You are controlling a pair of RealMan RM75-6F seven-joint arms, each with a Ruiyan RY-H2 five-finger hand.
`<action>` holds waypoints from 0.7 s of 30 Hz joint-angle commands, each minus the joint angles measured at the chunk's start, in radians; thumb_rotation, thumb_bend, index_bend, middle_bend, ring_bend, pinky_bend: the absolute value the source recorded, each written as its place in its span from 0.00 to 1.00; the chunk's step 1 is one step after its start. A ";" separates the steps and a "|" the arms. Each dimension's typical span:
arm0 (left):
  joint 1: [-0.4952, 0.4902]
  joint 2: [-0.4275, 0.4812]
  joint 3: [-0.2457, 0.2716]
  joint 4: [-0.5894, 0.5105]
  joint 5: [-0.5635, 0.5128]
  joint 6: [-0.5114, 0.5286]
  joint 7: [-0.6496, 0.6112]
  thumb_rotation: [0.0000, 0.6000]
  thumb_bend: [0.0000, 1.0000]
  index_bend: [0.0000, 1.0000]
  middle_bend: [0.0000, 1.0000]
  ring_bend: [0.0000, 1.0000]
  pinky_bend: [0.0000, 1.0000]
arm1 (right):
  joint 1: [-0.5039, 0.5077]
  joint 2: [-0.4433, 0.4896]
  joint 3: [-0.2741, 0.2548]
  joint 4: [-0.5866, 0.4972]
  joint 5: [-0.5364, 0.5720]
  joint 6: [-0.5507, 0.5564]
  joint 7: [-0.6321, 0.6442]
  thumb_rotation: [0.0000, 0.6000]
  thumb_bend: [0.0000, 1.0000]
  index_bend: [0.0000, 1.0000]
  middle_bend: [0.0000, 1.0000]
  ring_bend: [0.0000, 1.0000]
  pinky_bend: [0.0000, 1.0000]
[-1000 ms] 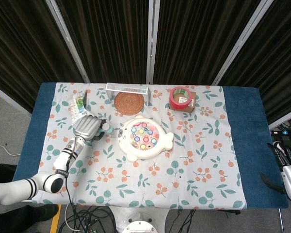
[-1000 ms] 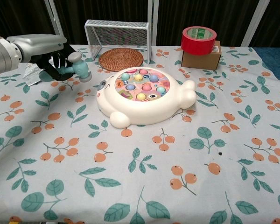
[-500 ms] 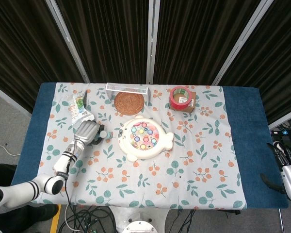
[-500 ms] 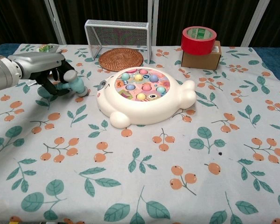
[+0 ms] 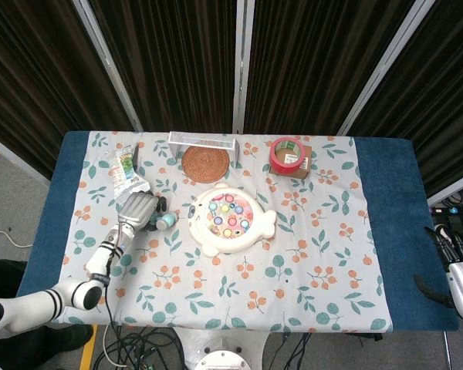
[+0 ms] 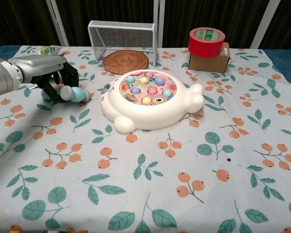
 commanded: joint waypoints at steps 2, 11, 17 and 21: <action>-0.006 0.001 -0.014 0.005 -0.010 -0.012 0.000 1.00 0.26 0.44 0.45 0.32 0.34 | 0.001 0.000 0.000 -0.002 0.000 -0.002 -0.002 1.00 0.19 0.07 0.16 0.00 0.00; -0.030 0.009 -0.039 0.017 -0.052 -0.066 0.025 1.00 0.27 0.44 0.45 0.32 0.34 | 0.001 0.001 0.001 -0.008 0.004 -0.004 -0.010 1.00 0.19 0.07 0.16 0.00 0.00; -0.038 0.008 -0.045 0.024 -0.068 -0.082 0.036 1.00 0.27 0.44 0.45 0.32 0.34 | 0.002 0.003 0.001 -0.012 0.006 -0.005 -0.012 1.00 0.19 0.07 0.16 0.00 0.00; -0.037 0.007 -0.044 0.025 -0.067 -0.081 0.037 1.00 0.27 0.41 0.45 0.32 0.35 | 0.002 0.003 0.002 -0.011 0.008 -0.007 -0.013 1.00 0.19 0.07 0.16 0.00 0.00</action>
